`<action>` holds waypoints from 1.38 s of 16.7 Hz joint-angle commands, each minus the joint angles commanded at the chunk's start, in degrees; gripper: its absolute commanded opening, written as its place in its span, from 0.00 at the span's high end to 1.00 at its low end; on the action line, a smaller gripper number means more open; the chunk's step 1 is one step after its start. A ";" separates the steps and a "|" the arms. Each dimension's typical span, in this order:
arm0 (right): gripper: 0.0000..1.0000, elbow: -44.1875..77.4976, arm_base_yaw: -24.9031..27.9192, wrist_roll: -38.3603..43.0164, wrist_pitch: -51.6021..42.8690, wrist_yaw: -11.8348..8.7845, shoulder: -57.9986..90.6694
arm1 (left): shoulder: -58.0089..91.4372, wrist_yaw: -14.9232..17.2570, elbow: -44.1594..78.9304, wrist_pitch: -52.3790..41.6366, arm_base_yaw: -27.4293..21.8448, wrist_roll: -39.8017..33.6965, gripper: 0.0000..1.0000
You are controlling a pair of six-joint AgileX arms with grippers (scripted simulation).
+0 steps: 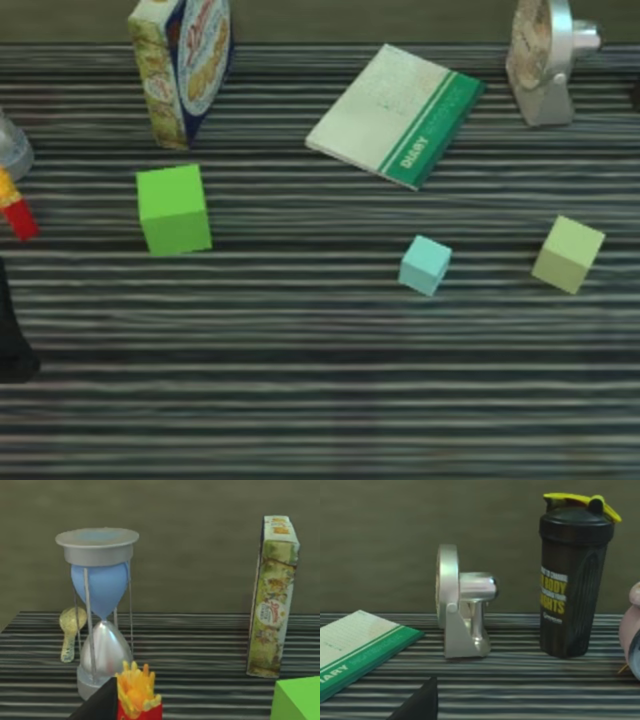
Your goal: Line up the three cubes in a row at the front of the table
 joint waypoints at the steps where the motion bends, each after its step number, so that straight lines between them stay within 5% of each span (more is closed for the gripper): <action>1: 0.00 0.00 0.00 0.00 0.00 0.00 0.00 | 0.00 0.00 0.00 0.00 0.00 0.00 0.00; 9: 0.00 16.35 4.85 -4.36 -10.35 -0.25 16.57 | 0.00 0.00 0.00 0.00 0.00 0.00 0.00; 23: 0.00 85.03 23.27 -22.25 -55.47 -0.03 101.30 | 0.00 0.00 0.00 0.00 0.00 0.00 0.00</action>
